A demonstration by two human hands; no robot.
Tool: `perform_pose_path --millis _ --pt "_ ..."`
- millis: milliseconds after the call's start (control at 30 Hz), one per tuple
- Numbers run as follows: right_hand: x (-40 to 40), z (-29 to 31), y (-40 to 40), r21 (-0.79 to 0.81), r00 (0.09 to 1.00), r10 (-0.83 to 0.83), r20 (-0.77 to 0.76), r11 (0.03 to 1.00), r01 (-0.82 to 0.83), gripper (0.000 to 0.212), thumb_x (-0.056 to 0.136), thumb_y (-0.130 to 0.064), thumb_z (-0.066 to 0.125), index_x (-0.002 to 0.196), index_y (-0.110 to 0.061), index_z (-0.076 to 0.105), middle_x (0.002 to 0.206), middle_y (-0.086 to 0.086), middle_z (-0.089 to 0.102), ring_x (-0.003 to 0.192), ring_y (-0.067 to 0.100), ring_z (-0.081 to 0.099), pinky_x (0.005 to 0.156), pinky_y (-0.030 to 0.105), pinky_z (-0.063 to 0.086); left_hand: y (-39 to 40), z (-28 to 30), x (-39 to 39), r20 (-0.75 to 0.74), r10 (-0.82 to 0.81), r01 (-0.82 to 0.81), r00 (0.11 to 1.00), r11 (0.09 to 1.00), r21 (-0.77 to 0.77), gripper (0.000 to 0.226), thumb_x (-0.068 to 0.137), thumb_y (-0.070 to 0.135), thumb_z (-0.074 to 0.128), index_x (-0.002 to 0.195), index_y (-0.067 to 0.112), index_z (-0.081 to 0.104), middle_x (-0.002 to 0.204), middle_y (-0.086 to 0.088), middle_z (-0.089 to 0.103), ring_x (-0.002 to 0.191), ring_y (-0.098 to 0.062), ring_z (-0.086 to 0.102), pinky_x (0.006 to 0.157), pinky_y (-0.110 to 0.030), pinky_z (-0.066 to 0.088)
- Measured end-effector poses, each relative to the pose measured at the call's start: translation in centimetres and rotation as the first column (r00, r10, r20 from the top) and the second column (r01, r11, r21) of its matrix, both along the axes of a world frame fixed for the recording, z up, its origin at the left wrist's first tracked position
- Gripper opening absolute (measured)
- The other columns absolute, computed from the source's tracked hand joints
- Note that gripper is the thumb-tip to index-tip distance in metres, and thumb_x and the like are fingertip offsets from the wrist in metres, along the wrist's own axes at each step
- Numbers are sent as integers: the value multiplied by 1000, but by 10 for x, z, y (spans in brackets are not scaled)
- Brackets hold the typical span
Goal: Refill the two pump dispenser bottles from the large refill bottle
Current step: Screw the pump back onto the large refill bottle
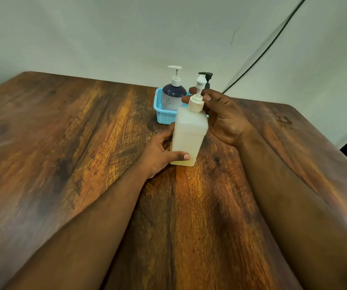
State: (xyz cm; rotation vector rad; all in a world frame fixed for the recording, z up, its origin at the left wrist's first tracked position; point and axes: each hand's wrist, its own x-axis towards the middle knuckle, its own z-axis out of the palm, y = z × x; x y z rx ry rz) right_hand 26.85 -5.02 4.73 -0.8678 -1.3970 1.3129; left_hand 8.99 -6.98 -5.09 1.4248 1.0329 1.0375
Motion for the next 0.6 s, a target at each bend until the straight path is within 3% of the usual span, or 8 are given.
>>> perform_pose_path --millis 67,167,233,367,500,600 --pt "3 3 -1 75 997 -29 69 997 23 26 95 -17 54 119 -13 63 124 7 65 121 22 56 102 41 45 0 0 0 -16 6 -6 1000 1000 11 86 71 10 85 145 26 45 115 27 56 107 8 52 83 -11 46" --pt "-2 9 -6 238 947 -190 261 963 127 22 84 -19 71 106 -25 68 109 -7 71 106 12 65 94 34 53 1 -1 1 -41 22 -21 999 999 24 85 71 14 86 145 27 45 117 25 55 107 8 51 83 -12 44" --pt "-6 9 -9 305 914 -263 309 938 166 24 80 -18 76 103 -22 70 103 -9 72 98 10 68 86 31 57 3 -4 -1 -45 32 -30 999 999 33 87 71 17 86 146 28 44 127 17 56 116 2 50 89 -18 45" --pt "3 6 -5 283 925 -206 320 952 114 23 87 -12 67 110 -12 69 106 -6 71 102 12 68 88 29 56 4 -6 0 -53 28 -25 998 999 48 89 70 19 87 147 28 43 140 7 54 128 -8 46 91 -20 42" --pt "11 7 0 267 924 -125 362 963 25 22 88 -11 66 109 -15 69 113 3 71 107 19 66 96 39 52 5 -6 0 -53 31 -29 998 999 39 89 69 19 87 146 28 44 139 8 54 129 -9 47 89 -18 42" --pt "5 9 0 290 897 -198 395 953 83 19 81 -15 74 98 -22 69 102 -2 71 97 13 68 88 36 57 2 -3 1 -73 42 -38 996 998 43 87 70 18 87 146 29 44 133 14 53 124 -5 46 84 -14 41"
